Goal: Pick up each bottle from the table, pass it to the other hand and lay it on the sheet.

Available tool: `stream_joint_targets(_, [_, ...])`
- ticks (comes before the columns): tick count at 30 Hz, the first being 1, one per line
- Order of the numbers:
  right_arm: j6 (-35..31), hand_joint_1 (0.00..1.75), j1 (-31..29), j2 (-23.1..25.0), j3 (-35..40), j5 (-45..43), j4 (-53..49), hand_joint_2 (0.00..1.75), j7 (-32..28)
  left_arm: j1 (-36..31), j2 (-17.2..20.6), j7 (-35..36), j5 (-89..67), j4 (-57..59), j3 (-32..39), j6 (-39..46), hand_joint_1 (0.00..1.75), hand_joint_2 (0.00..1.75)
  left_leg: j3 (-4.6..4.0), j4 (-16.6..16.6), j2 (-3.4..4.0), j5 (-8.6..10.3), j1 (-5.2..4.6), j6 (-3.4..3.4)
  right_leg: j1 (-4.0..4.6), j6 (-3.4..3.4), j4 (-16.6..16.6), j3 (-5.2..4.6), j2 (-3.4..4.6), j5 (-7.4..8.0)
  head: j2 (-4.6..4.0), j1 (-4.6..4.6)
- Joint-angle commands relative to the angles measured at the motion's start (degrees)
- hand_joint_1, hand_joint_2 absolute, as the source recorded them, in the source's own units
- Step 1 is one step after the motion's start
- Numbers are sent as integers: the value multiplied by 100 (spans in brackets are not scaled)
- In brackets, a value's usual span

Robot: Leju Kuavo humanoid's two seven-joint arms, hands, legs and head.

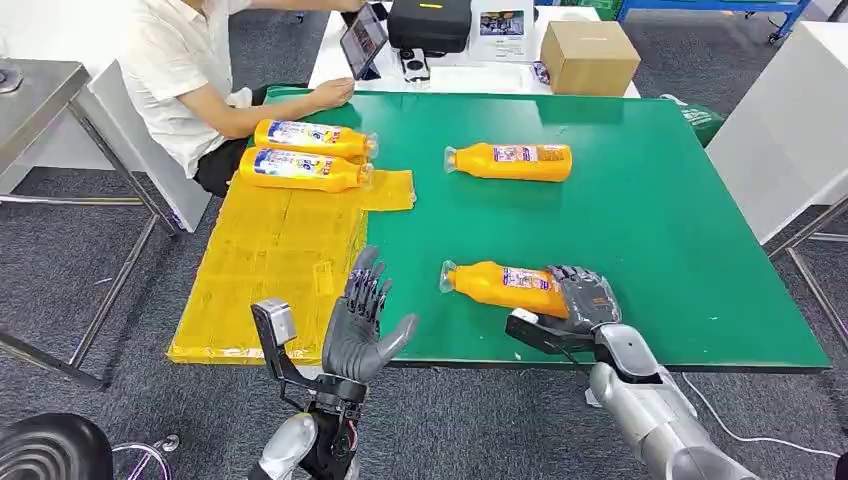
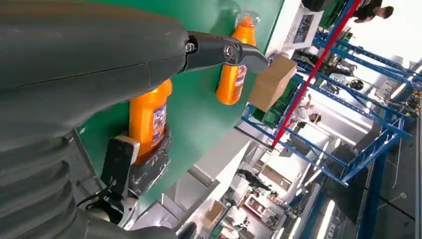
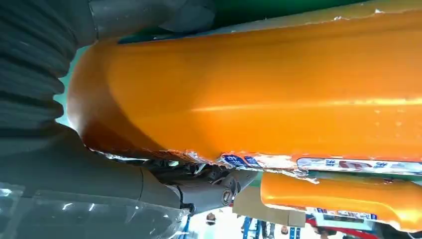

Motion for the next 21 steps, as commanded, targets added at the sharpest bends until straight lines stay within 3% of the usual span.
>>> stream_joint_targets(1, [328, 175, 299, -64, 122, -187, 434, 175, -58, -194, 84, 23, 16, 249, -87, -21, 0, 175, 8, -4, -13, 0, 5, -5, 5, -6, -6, 14, -13, -3, 0, 0])
stream_joint_targets(6, [1072, 175, 645, 18, -360, -1370, -59, 175, -767, -215, 98, 32, 14, 251, -104, -47, 0, 175, 7, -9, -34, 5, 8, -9, 9, -12, -14, 15, -34, -4, 0, 0])
stream_joint_targets(10, [1775, 175, 882, 315, -821, -2684, -711, 175, -1225, -197, 100, -18, 39, 296, -74, -8, 0, 175, 43, -8, -15, -24, 11, 6, 12, 0, -23, -10, -15, -16, 0, 0])
stream_joint_targets(11, [2059, 175, 1019, 497, -1060, -3374, -1123, 175, -1629, -186, 106, 103, -103, 450, -60, 347, 0, 175, 42, -17, -16, -19, 12, 1, 13, -6, -30, -9, -17, -13, 0, 2])
stream_joint_targets(13, [2239, 175, 1367, 677, -1130, -3832, -2008, 175, -1495, -194, 173, 34, -323, 897, -176, 588, 0, 175, 60, -25, 11, -29, 19, -3, 18, -9, -39, 10, 6, -9, 0, 0])
stream_joint_targets(14, [2352, 175, 1514, 728, -1062, -4067, -2440, 175, -1431, -193, 218, 307, -17, 1222, -286, 190, 0, 175, 59, -37, 21, -29, 17, -10, 16, -13, -48, 32, 13, -3, 0, 2])
stream_joint_targets(15, [2383, 175, 1538, 771, -1023, -4221, -2600, 175, -1427, -204, 261, 380, 88, 1444, -387, -20, 0, 175, 78, -28, 32, -38, 14, -7, 12, -11, -35, 72, 20, -11, 0, 2])
stream_joint_targets(21, [2430, 175, 1493, 860, -951, -4604, -2776, 175, -1463, -220, 277, 410, 321, 1774, -504, -273, 0, 175, 30, -14, 44, -36, 14, -4, 11, -16, -16, 24, 26, -8, 0, 0])
